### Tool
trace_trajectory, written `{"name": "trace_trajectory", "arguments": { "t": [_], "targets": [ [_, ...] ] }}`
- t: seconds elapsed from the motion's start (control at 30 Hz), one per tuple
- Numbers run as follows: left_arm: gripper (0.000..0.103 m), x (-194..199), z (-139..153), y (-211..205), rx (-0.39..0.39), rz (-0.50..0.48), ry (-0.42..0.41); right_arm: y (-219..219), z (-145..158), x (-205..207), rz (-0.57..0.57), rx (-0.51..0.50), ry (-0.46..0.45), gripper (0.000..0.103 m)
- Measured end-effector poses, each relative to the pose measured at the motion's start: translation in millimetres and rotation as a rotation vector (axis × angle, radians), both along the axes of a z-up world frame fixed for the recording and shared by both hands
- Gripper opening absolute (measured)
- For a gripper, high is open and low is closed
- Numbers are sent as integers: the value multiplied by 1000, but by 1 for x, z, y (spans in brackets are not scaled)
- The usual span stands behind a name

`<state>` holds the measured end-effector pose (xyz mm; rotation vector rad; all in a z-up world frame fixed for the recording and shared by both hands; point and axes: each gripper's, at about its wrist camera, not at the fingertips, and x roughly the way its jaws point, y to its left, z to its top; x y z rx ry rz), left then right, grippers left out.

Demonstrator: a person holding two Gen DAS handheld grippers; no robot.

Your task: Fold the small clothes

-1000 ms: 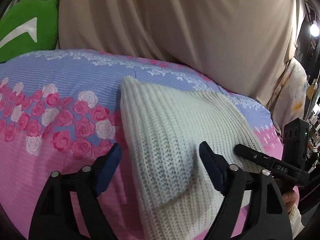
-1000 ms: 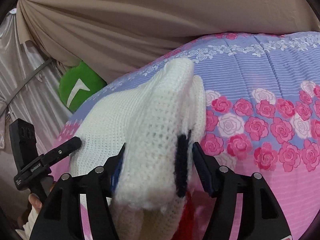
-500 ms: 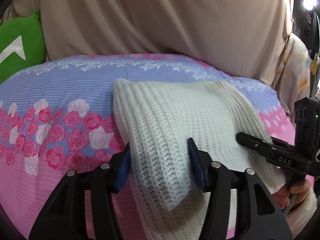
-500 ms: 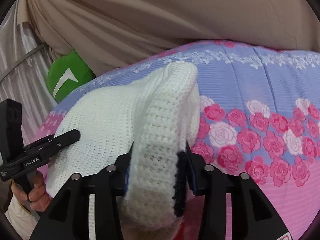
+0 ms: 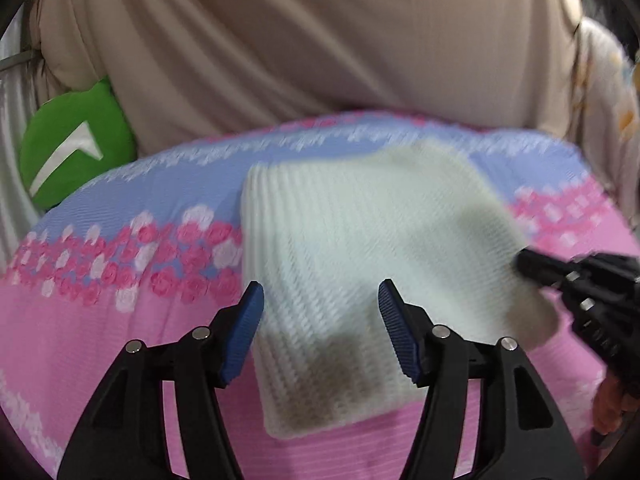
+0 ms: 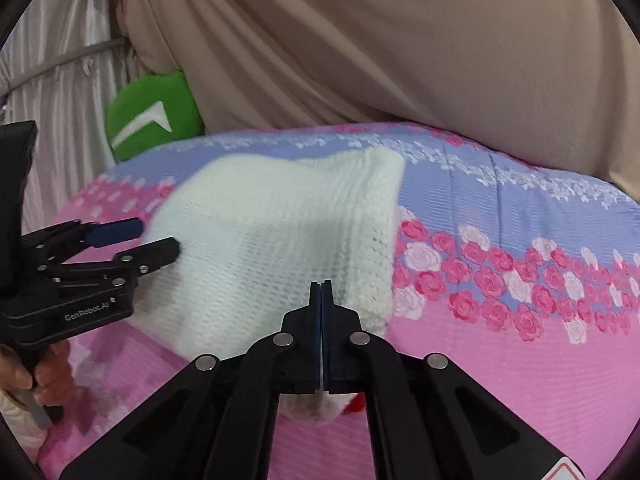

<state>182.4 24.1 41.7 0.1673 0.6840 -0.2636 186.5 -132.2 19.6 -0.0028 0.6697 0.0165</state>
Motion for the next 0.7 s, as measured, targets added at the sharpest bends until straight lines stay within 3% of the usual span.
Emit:
{"name": "trace_trajectory", "arguments": {
  "t": [0.13, 0.3, 0.43, 0.5, 0.7],
  "targets": [
    [59, 9, -33, 15, -24, 40, 88, -29, -24, 1, -52, 36, 54, 0],
    [60, -3, -35, 4, 47, 86, 18, -14, -30, -3, -76, -63, 14, 0],
    [60, -18, -36, 3, 52, 122, -22, -14, -23, -20, -70, 16, -34, 0],
    [66, -25, -36, 1, 60, 135, -40, -11, -19, -31, -78, 34, -51, 0],
    [81, -49, -33, -1, 32, 169, -70, -9, -21, -63, -120, 62, -71, 14]
  ]
}}
